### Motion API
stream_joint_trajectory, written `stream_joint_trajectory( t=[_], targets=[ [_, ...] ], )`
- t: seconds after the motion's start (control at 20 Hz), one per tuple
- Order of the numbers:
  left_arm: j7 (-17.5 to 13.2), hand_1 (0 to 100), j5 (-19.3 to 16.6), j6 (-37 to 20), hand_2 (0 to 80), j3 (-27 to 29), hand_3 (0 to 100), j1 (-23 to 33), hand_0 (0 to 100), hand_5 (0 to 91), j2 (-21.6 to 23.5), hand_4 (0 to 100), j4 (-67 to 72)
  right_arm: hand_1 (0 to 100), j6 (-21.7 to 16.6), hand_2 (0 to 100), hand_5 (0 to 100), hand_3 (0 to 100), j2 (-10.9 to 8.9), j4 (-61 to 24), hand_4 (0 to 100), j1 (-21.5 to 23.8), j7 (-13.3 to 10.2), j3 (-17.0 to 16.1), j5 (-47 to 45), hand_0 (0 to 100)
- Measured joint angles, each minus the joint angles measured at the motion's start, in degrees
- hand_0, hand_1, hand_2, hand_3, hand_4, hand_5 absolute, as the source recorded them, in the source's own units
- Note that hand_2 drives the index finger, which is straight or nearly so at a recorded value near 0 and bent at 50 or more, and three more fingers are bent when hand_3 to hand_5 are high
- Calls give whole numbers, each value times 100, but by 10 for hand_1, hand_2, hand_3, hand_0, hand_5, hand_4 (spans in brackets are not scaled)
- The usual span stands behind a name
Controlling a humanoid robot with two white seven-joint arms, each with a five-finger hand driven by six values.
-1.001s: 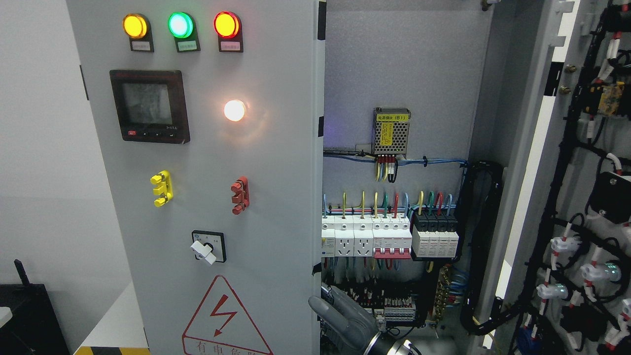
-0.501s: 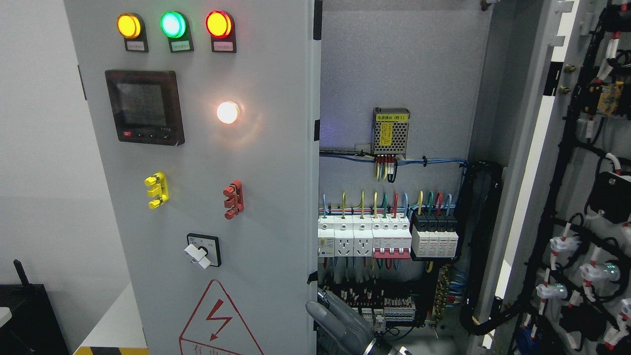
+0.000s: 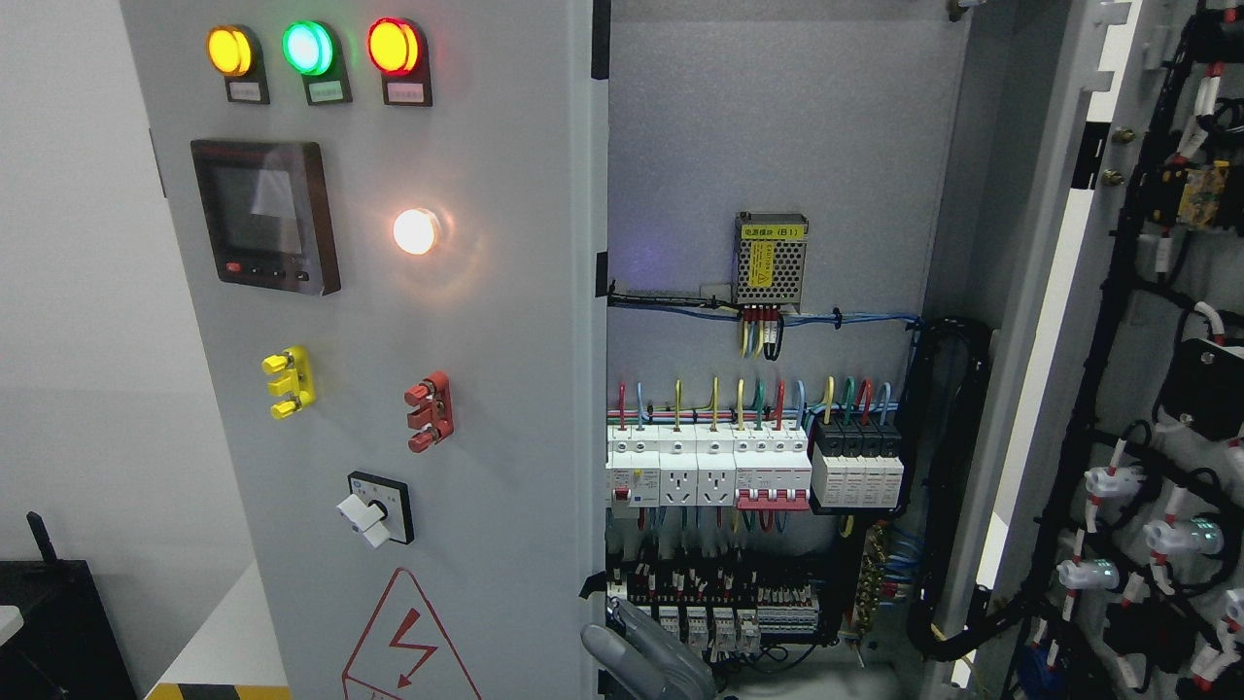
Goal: Open door with both hands
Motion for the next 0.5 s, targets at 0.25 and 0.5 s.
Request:
stream_joint_trajectory(
  t=[0.25,0.5],
  targets=[
    [0,389,0,0,0,0,0,0,120,0,0,0,0,389,3,0,0,0,-1,-247,0,78,2,185,-91,120],
    [0,389,0,0,0,0,0,0,120,0,0,0,0,389,3,0,0,0,-2,-447,0,144,2,363,-131,120]
  ],
)
